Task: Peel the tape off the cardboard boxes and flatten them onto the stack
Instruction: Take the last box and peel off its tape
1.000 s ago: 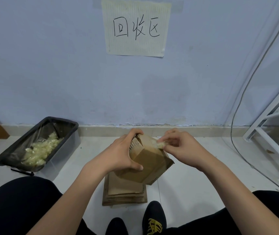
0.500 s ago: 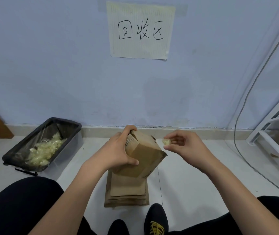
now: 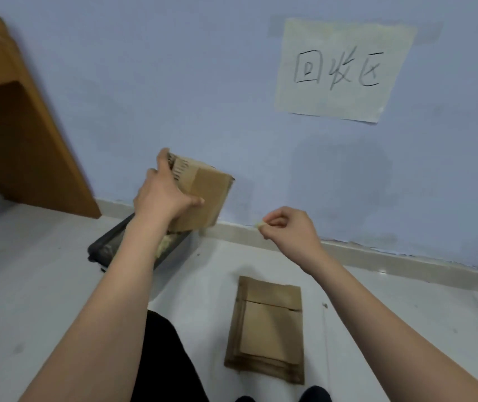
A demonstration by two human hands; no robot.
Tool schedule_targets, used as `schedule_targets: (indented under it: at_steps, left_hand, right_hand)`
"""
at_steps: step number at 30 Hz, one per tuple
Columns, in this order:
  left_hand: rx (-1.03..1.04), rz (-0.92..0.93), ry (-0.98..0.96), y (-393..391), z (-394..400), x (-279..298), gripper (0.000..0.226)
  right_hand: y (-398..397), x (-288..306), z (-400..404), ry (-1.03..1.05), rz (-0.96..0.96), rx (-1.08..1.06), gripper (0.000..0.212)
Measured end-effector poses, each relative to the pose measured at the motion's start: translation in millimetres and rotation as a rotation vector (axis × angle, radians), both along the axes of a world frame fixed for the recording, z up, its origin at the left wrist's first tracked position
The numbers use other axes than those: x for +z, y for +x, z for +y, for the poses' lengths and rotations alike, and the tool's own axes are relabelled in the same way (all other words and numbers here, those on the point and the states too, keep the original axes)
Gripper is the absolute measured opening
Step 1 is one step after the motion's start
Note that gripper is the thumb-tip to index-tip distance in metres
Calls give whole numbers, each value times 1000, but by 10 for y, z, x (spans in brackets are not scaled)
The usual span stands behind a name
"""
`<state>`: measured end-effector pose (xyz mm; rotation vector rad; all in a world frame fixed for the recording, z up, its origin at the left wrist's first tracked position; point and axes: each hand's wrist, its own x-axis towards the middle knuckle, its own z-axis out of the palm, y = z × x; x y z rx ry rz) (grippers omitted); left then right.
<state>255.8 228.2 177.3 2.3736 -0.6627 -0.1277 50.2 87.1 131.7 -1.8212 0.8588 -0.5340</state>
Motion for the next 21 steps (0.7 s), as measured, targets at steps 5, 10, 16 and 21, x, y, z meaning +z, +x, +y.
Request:
schedule_targets:
  at_steps: [5,10,16,21]
  left_hand:
    - [179,102,9,563,320,-316,123]
    - [385,169,-14,1016,688,-641,126]
    - [554,147,-16,1249,871,-900,120]
    - [563,124,-39,1346,865,-1037,117]
  right_hand:
    - [1004,-411,196,3,41,115,10]
    - [1779,-1013,344,39,122,174,12]
    - [2586,-1770,440,-1,132,185,37]
    - [3086,-2148,445,-127,236,127,16]
